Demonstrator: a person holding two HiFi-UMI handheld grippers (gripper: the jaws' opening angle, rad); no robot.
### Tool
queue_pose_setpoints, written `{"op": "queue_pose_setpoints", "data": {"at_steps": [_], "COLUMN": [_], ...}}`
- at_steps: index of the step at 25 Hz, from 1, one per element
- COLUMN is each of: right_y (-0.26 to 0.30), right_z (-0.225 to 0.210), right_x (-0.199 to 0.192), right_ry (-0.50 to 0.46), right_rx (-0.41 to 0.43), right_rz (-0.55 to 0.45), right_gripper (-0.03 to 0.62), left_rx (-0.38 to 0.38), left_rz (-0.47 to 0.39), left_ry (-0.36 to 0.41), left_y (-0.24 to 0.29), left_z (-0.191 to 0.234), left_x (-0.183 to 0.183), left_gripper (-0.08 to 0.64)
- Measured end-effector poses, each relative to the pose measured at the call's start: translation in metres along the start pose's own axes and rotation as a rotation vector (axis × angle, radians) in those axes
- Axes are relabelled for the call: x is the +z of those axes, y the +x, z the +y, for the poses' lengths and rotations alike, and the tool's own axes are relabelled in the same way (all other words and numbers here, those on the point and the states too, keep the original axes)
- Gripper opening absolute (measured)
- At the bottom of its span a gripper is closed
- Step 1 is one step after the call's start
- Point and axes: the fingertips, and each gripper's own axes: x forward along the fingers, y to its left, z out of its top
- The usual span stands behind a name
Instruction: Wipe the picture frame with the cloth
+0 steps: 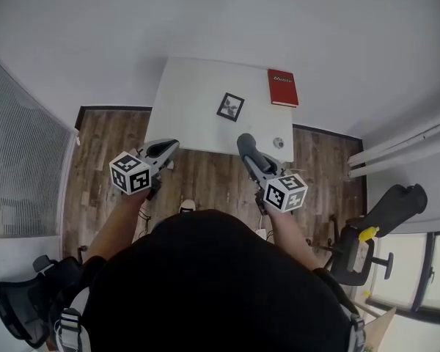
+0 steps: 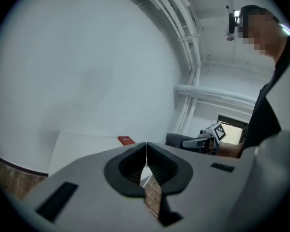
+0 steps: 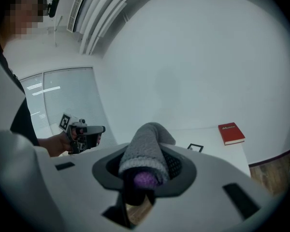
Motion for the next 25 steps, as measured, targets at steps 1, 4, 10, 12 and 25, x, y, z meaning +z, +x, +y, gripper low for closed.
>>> {"op": "queue_pose_setpoints", "data": {"at_steps": [1, 4, 10, 12, 25], "right_y": [0.003, 0.014, 0.036, 0.044, 0.076], "right_z": [0.001, 0.0, -0.01, -0.012, -0.03], "right_x": [0.002, 0.011, 0.026, 0.032, 0.044], "right_ry": [0.0, -0.001, 0.017, 0.026, 0.098], "right_rx": [-0.005, -0.019, -0.064, -0.079, -0.162], "right_rz": [0.0, -0.003, -0.014, -0.022, -0.04], "right_gripper": [0.107, 0.107, 0.107, 0.107, 0.107], "left_rx": [-0.006, -0.031, -0.099, -0.117, -0.233], "left_rz": [0.002, 0.0, 0.013, 0.02, 0.071], "left_ry": [-0.004, -0.013, -0.01, -0.008, -0.003], "left_y": [0.002, 0.01, 0.033, 0.041, 0.08], "left_z": [0.005, 0.022, 0.051, 0.061, 0.101], "left_x": [0.0, 0.007, 0.022, 0.027, 0.04], "left_gripper": [0.011, 0.011, 0.011, 0.011, 0.011]}}
